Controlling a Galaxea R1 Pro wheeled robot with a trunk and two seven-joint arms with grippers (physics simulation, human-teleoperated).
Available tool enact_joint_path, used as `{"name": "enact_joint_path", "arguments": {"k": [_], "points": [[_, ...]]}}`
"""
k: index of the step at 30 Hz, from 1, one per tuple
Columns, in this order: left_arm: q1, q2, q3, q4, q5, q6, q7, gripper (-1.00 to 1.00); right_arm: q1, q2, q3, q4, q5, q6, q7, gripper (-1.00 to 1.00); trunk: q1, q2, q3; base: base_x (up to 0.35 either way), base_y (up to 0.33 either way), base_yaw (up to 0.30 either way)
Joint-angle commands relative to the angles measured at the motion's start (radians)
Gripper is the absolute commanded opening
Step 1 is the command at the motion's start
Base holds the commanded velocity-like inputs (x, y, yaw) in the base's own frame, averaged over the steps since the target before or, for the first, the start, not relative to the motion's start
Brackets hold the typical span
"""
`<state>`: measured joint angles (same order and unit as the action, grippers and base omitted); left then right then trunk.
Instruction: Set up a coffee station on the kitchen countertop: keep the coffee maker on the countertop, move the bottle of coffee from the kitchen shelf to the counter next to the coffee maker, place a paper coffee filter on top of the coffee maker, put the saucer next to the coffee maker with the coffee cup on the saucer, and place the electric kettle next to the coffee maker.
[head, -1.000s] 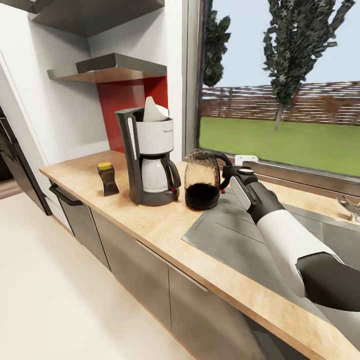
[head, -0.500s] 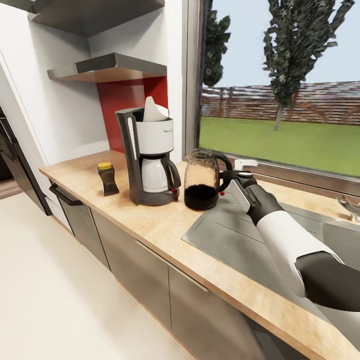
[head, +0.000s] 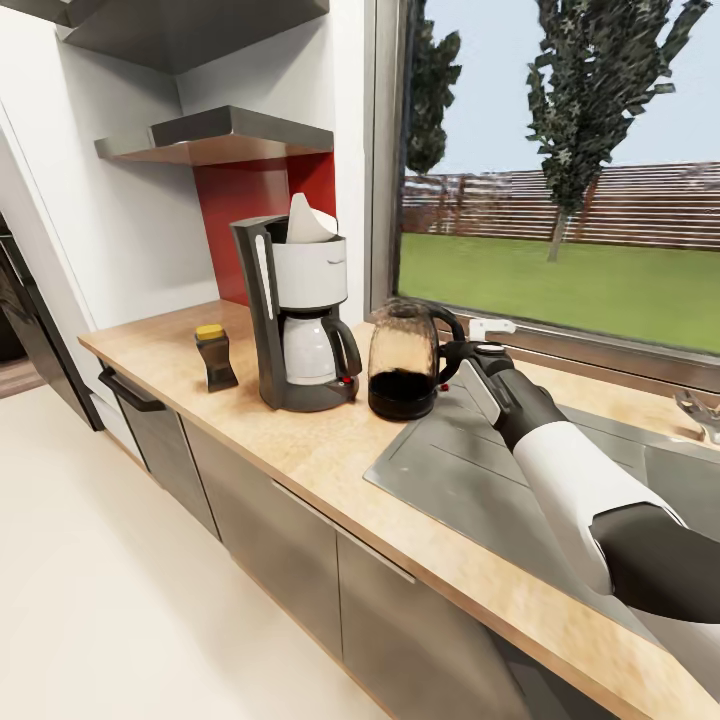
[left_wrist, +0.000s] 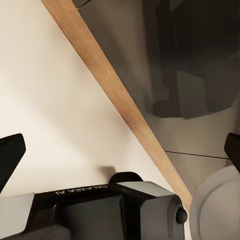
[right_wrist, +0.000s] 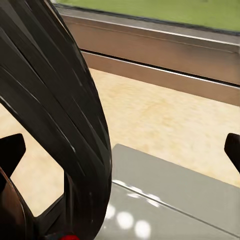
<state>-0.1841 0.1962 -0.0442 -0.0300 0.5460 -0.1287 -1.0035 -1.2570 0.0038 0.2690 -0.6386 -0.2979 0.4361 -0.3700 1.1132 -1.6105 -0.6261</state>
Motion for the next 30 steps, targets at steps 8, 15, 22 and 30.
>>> {"name": "enact_joint_path", "arguments": {"k": [8,15,22,30], "points": [[-0.001,0.0,-0.005,0.001,0.002,-0.009,-0.001,1.0,-0.001,-0.001,0.006,-0.001,-0.012,0.003,-0.009,1.0,0.0,-0.001,-0.001,0.0,0.0,0.0],[0.0,0.0,-0.005,0.001,0.002,-0.009,-0.003,1.0,-0.001,-0.001,0.006,-0.001,-0.012,0.003,-0.009,1.0,0.0,-0.001,-0.001,-0.067,0.0,0.0],[-0.001,0.0,-0.005,0.001,0.002,-0.009,-0.005,1.0,-0.001,-0.001,0.006,-0.001,-0.012,0.003,-0.009,1.0,0.0,-0.001,-0.001,-0.291,0.0,0.0],[-0.001,0.0,-0.005,0.001,0.002,-0.009,-0.006,1.0,-0.001,-0.001,0.006,-0.001,-0.011,0.003,-0.009,1.0,0.0,-0.001,-0.001,-0.327,0.0,0.0]]}}
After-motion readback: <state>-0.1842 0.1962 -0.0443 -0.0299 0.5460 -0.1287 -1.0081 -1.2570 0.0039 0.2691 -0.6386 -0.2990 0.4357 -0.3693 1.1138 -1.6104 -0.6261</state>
